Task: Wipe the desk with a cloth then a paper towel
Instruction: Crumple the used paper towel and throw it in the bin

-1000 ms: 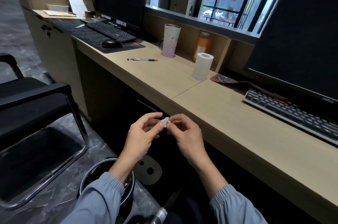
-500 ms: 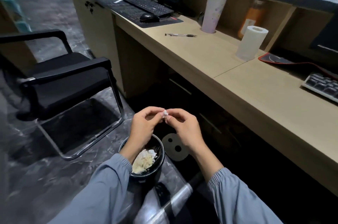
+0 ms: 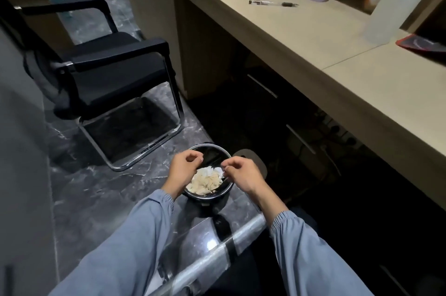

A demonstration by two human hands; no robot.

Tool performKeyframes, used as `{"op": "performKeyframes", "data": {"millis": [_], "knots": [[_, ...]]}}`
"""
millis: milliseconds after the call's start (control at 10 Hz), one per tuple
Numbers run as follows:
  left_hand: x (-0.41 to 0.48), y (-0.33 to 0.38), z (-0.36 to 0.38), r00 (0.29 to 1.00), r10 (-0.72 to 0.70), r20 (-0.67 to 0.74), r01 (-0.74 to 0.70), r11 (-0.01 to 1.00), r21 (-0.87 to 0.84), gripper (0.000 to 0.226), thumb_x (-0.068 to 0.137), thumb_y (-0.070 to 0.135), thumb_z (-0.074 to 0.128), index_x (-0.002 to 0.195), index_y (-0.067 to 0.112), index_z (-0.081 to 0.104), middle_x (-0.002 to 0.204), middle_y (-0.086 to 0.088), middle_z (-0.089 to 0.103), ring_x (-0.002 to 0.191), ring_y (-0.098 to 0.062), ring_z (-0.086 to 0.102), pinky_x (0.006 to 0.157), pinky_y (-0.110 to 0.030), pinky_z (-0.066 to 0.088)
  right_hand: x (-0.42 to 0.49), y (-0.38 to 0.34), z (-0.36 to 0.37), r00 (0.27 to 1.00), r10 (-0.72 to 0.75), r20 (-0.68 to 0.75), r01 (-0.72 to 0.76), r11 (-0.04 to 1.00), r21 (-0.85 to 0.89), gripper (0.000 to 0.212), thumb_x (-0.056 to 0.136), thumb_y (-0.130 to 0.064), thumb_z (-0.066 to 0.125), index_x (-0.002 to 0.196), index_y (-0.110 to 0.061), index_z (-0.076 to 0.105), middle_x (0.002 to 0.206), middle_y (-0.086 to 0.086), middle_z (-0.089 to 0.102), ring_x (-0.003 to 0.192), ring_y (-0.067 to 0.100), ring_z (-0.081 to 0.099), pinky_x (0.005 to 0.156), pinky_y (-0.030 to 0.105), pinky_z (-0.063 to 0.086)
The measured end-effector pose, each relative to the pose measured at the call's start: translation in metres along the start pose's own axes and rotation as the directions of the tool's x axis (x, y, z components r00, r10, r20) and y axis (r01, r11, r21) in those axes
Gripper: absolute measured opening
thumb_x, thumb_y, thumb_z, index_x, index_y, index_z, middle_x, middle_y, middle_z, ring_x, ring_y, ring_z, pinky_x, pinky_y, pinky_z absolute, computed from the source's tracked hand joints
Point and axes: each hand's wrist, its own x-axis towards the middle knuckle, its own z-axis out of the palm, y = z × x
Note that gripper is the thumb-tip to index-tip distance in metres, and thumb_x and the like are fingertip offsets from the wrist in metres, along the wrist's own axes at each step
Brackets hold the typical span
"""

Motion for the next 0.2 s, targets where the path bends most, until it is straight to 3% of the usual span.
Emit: {"op": "performKeyframes", "data": {"millis": [200], "knots": [[-0.0031,-0.0072,-0.007,0.999,-0.041,-0.022,0.039,0.997,-0.061,0.013,0.096,0.009,0.071,0.088,0.017,0.076,0.084,-0.005,0.076,0.079,-0.023,0.069,0.068,-0.035,0.054,0.0005,0.0066,0.0028,0.999,0.034,0.017,-0.036,0.994,0.101,0.022,0.095,-0.003,0.057,0.089,-0.011,0.076,0.088,0.007,0.078,0.076,0.018,0.074,0.085,0.046,0.061]]}}
